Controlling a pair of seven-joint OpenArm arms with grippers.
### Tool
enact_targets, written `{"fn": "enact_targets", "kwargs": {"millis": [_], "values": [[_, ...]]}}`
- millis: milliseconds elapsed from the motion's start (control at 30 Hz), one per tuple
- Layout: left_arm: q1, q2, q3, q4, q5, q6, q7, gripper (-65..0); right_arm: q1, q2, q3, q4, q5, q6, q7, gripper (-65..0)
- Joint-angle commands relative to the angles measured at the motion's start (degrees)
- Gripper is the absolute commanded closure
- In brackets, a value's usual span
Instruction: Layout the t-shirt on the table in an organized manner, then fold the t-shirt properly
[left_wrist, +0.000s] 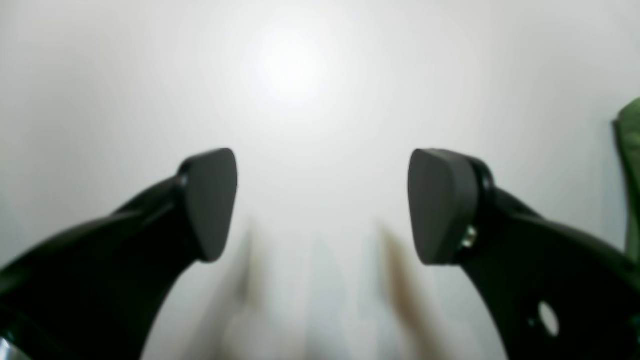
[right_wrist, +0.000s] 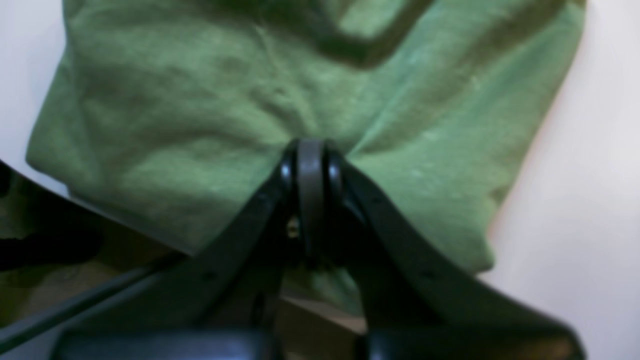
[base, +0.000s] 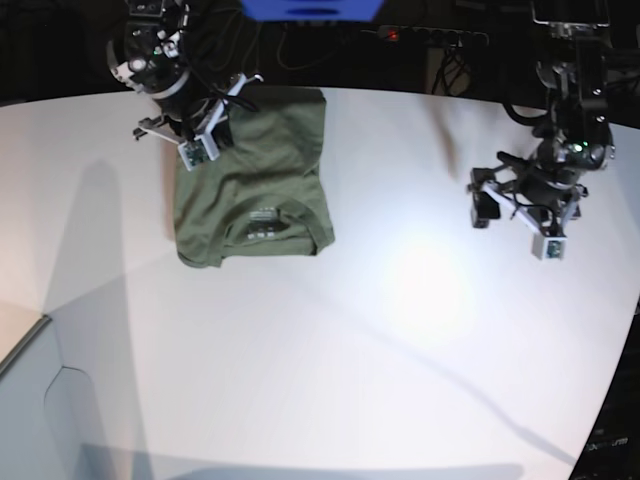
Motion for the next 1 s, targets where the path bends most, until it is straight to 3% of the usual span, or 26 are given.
{"fn": "enact_targets", "kwargs": {"millis": [0, 200, 433, 633, 700, 867, 967], "values": [[-0.9, 0.0, 0.4, 1.0, -0.5, -0.2, -0.9, -51.4, -0.5, -0.1, 0.1, 2.3, 0.9, 0.0, 2.6, 0.0], [-0.6, 4.0, 4.2, 4.7, -0.5, -0.2, -0.5, -51.4, -4.0, -0.1, 0.1, 11.0, 0.9, -0.2, 6.5, 0.0], [3.2, 8.9, 10.5, 12.0, -0.5, -0.2, -0.5, -51.4, -3.2, -0.1, 5.2, 8.1, 0.9, -0.1, 6.5, 0.0], [4.1, 8.3, 11.2, 11.7, -0.2, -0.2, -0.5, -51.4, -1.6, -0.1, 8.2, 1.2, 0.9, 0.0, 6.7, 0.0], [4.7, 6.1, 9.4, 11.7, -0.5, -0.2, -0.5, -51.4, -1.6, -0.1, 8.2, 0.4, 0.9, 0.0, 6.7, 0.0], [7.7, 4.5, 3.7, 12.3, -0.5, -0.2, -0.5, -51.4, -2.4, -0.1, 8.3, 5.4, 1.2, 0.0, 6.7, 0.0], [10.9, 4.5, -0.1, 12.4, -0.5, -0.2, -0.4, -51.3, -5.0, -0.1, 9.9, 10.3, 6.7, 0.0, 6.7, 0.0]]}}
